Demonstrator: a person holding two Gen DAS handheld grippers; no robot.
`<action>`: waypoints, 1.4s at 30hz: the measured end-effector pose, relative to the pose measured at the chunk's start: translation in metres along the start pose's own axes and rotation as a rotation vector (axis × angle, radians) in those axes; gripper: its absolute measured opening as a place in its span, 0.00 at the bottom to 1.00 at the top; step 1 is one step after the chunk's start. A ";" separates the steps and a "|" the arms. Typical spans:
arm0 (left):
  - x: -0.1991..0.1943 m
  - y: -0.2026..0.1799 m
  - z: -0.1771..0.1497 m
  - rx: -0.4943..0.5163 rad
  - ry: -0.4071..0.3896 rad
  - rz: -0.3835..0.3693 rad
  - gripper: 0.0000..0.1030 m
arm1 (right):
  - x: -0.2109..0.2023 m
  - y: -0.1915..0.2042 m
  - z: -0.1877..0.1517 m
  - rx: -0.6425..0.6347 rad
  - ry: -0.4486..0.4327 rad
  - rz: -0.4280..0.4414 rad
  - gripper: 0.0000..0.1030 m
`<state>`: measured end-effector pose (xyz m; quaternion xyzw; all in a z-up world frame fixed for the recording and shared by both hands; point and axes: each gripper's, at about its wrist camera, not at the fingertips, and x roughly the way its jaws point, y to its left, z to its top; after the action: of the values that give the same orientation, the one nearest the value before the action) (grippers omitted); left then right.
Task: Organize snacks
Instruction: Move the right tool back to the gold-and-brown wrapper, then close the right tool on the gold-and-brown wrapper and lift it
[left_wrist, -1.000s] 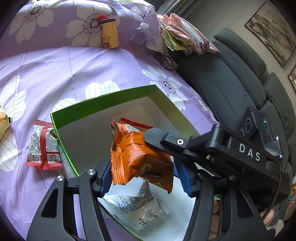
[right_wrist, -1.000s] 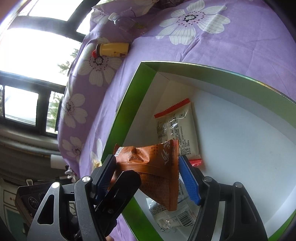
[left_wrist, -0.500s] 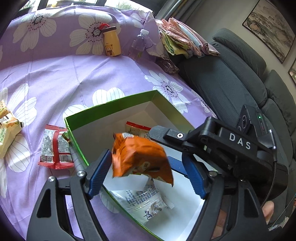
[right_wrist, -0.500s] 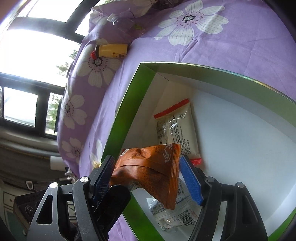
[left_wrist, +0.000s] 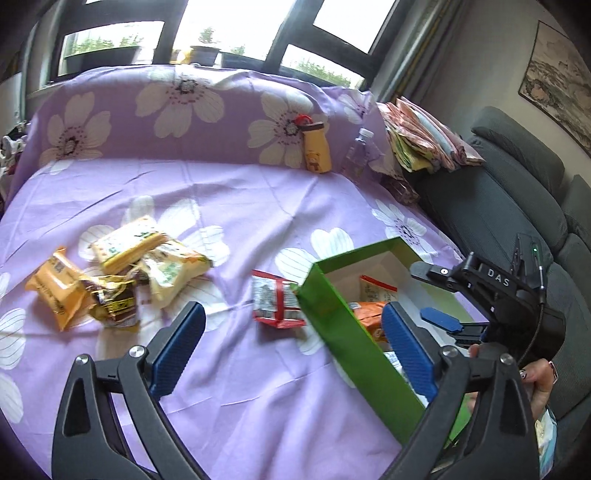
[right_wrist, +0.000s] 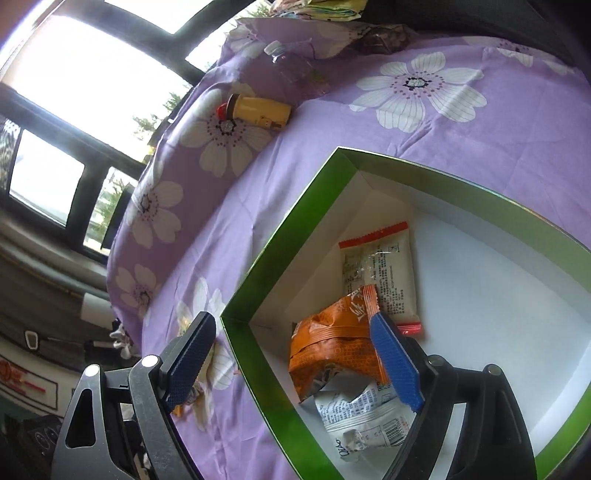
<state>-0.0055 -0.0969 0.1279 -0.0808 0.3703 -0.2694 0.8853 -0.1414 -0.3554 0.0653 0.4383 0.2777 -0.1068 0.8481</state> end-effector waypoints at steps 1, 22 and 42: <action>-0.007 0.010 -0.001 -0.016 -0.013 0.025 0.95 | -0.001 0.005 -0.001 -0.021 -0.005 -0.007 0.84; -0.028 0.161 -0.033 -0.360 -0.003 0.257 0.97 | 0.040 0.126 -0.075 -0.426 0.125 0.122 0.85; 0.041 0.189 -0.024 -0.461 0.088 0.071 0.80 | 0.190 0.194 -0.104 -0.483 0.448 0.228 0.55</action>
<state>0.0800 0.0418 0.0207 -0.2558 0.4627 -0.1496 0.8355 0.0580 -0.1451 0.0430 0.2658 0.4235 0.1560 0.8518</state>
